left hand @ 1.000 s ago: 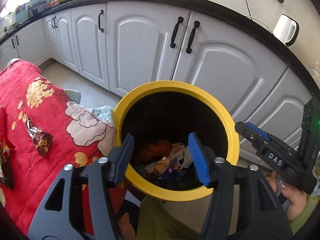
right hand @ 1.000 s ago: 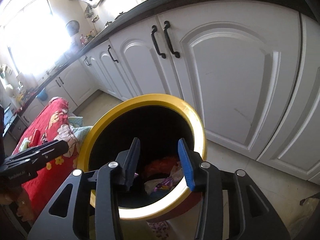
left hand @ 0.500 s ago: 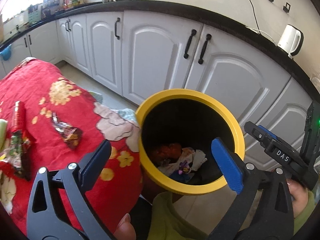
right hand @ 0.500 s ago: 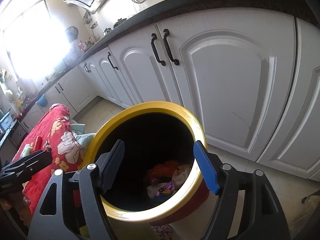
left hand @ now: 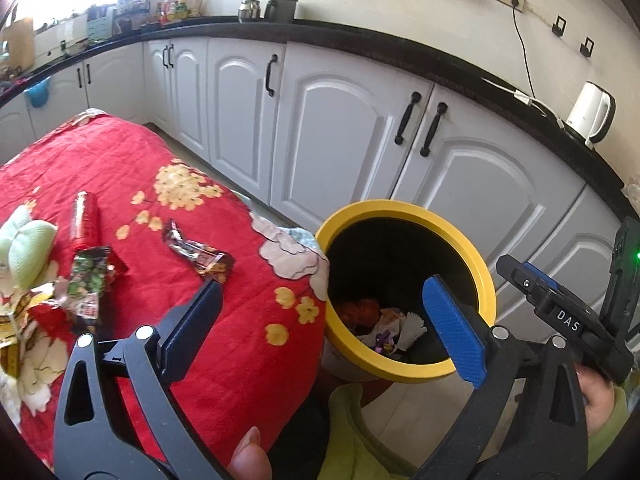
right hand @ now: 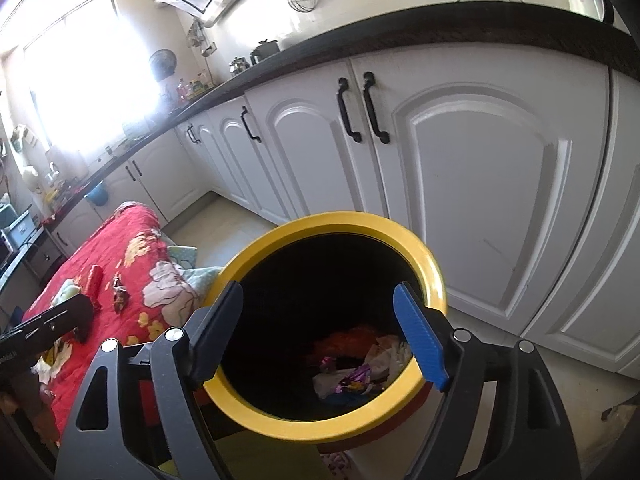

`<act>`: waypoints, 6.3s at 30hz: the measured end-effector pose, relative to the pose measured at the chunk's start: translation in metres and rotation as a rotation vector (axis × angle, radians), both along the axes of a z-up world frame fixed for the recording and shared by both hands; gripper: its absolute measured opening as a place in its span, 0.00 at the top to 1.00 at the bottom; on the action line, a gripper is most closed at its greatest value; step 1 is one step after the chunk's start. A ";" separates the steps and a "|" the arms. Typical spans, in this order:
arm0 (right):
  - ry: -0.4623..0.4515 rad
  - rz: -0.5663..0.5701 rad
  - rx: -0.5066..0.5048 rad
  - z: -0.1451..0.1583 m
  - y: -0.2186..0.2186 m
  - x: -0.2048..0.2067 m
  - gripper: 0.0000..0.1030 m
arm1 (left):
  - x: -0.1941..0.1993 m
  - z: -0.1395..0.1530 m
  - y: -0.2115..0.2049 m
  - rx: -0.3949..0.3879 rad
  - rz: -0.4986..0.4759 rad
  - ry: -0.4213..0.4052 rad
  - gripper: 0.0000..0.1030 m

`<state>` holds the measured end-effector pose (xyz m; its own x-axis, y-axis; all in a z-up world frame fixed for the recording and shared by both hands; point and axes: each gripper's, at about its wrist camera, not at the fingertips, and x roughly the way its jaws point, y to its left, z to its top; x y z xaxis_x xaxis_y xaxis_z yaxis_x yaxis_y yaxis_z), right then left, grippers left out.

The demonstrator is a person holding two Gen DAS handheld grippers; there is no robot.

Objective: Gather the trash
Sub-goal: 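Move both open tools back over the table toward the snack packets, then grasp the yellow-brown snack box with the left tool while the right tool grasps the green packet, then carry the snack box and green packet over the yellow bin and release both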

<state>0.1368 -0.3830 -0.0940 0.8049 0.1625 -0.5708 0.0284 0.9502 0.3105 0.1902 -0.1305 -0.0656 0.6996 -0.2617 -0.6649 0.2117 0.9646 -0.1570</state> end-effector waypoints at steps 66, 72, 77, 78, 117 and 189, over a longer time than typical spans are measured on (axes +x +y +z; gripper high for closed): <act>-0.121 0.377 -0.096 0.075 0.200 -0.029 0.21 | -0.051 0.062 0.197 -0.149 0.347 -0.178 0.11; -0.121 0.410 -0.107 0.074 0.221 -0.026 0.21 | -0.055 0.062 0.220 -0.161 0.390 -0.177 0.11; -0.110 0.435 -0.111 0.071 0.238 -0.022 0.21 | -0.057 0.062 0.237 -0.157 0.417 -0.177 0.11; -0.108 0.439 -0.112 0.070 0.241 -0.021 0.21 | -0.058 0.061 0.241 -0.157 0.426 -0.175 0.11; 0.156 0.605 -0.081 -0.011 0.332 0.051 0.63 | -0.023 -0.049 0.304 -0.304 0.268 0.166 0.11; -0.070 0.417 -0.003 0.065 0.188 0.003 0.77 | -0.051 0.050 0.175 -0.163 0.165 -0.069 0.57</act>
<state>0.1394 -0.1946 -0.0286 0.7076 0.4809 -0.5176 -0.3797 0.8767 0.2954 0.1389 0.0448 -0.0151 0.7842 -0.2400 -0.5722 0.0687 0.9501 -0.3044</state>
